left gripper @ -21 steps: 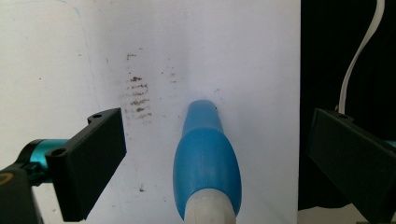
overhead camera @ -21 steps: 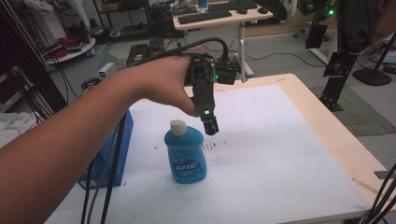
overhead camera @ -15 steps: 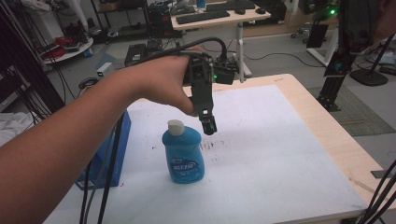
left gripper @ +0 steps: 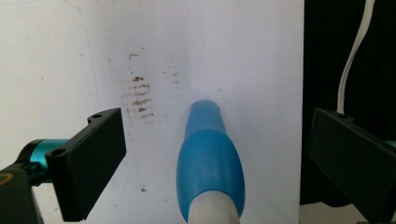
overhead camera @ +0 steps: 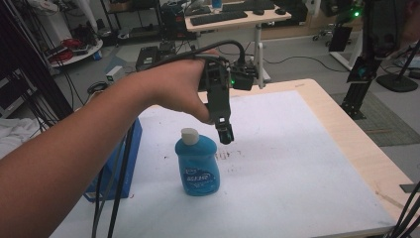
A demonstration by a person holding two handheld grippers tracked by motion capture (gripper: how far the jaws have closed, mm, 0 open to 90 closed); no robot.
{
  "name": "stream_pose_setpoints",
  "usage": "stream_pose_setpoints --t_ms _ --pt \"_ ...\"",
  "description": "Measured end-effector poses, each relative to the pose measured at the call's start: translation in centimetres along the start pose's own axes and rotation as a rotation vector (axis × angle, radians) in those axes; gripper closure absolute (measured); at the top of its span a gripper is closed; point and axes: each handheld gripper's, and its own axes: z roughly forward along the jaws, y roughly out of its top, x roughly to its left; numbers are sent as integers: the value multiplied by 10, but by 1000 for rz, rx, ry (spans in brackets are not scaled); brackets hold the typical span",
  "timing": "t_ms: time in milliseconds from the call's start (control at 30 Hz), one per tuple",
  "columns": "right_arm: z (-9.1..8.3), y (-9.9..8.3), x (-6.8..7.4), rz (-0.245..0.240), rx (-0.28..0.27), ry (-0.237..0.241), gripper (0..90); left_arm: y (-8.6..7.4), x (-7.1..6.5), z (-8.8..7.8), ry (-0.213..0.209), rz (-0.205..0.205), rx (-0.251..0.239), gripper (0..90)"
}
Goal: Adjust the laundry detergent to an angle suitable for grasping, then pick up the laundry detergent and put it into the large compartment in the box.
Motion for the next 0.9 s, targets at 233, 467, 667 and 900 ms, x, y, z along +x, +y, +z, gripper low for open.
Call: stream_pose_setpoints --t_ms 233,467,667,900 --pt "-3 -3 0 -1 -14 -9 36 1 -1 -3 4 0 -1 48" --pt "-4 -6 -1 3 -13 -10 36 4 -1 -1 2 5 4 47" --pt "-2 -5 -3 -10 -4 -17 36 7 -3 0 -2 9 -10 47" --pt "0 -5 -2 -3 -4 -13 36 3 -7 -10 4 16 -29 47"
